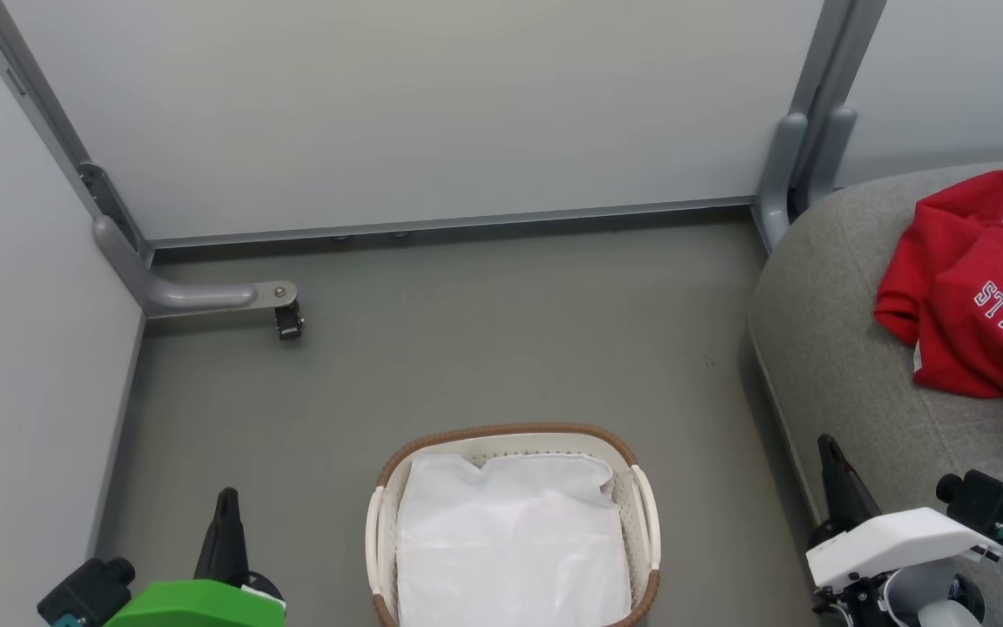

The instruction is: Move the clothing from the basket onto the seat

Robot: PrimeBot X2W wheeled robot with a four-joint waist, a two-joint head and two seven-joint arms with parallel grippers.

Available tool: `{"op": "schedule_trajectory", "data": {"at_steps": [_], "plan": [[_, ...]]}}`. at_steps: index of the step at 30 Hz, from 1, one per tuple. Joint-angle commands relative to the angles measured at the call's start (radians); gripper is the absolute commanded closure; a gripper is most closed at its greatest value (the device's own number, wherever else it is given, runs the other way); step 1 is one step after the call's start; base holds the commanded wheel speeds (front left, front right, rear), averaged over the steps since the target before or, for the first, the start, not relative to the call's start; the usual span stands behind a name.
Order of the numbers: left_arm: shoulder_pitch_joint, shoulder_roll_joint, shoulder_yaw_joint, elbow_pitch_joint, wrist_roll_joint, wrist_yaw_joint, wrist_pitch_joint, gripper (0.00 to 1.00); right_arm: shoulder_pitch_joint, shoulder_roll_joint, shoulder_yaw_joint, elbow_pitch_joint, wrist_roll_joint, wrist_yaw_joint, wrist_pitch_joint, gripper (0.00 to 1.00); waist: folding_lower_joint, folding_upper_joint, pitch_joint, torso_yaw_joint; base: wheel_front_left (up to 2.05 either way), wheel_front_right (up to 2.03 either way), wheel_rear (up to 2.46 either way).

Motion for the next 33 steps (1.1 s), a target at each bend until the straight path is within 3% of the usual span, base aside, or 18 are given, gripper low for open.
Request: {"op": "schedule_trajectory", "data": {"at_steps": [1,33], "plan": [[-0.032,0.008,0.009,-0.013,-0.031,-0.006,0.009,1.0,-0.027,-0.004,-0.009,-0.018,0.037,0.0,0.01,1.0,0.0,-0.0001,0.0,-0.001,0.0,0.0,0.0],[-0.086,0.01,0.072,-0.018,-0.356,-0.032,0.107,1.0,-0.041,-0.006,-0.057,-0.043,0.408,-0.001,0.108,1.0,0.0,-0.0001,0.001,-0.014,0.0,0.0,0.0]]}}
